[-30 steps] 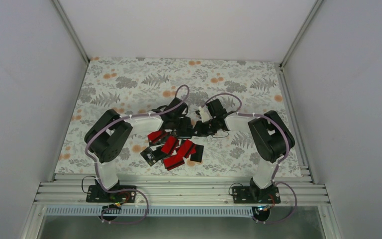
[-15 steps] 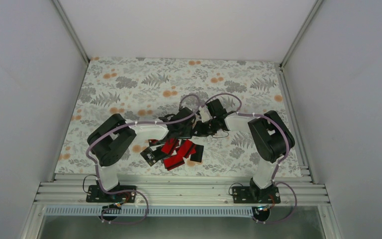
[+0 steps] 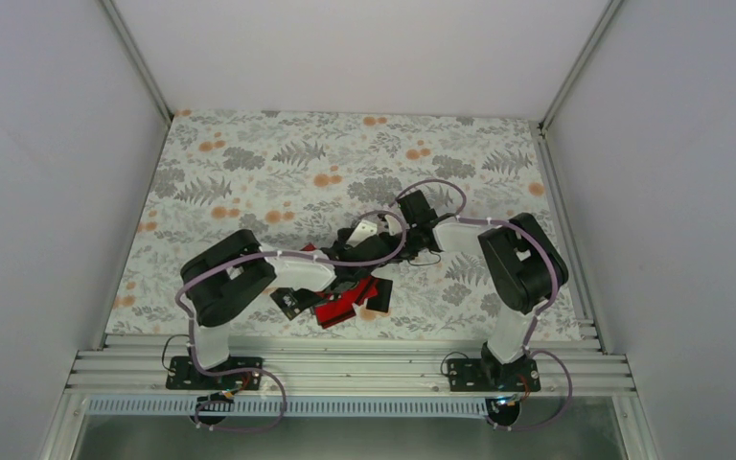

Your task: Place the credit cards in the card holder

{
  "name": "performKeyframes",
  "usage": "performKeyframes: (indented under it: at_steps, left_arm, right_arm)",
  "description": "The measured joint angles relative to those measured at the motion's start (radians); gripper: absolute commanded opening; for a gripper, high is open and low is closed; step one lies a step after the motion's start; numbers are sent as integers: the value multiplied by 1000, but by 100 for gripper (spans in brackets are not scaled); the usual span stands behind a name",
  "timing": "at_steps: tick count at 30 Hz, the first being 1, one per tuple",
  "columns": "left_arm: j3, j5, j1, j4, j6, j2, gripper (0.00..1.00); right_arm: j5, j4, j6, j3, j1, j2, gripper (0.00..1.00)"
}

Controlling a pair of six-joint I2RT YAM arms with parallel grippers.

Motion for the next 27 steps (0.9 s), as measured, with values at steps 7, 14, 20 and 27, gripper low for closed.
performKeyframes:
  at_steps: [7, 14, 20, 27]
  left_arm:
    - [81, -62, -21, -105, 37, 43, 3]
    - [92, 76, 18, -193, 30, -22, 17]
    - [56, 280, 74, -281, 30, -122, 21]
    - [49, 414, 140, -303, 27, -192, 25]
  right_arm:
    - [39, -19, 0, 0, -2, -14, 4]
    - [43, -51, 0, 31, -8, -19, 4]
    - [34, -87, -5, 92, -10, -47, 5]
    - [7, -101, -5, 118, -11, -69, 4]
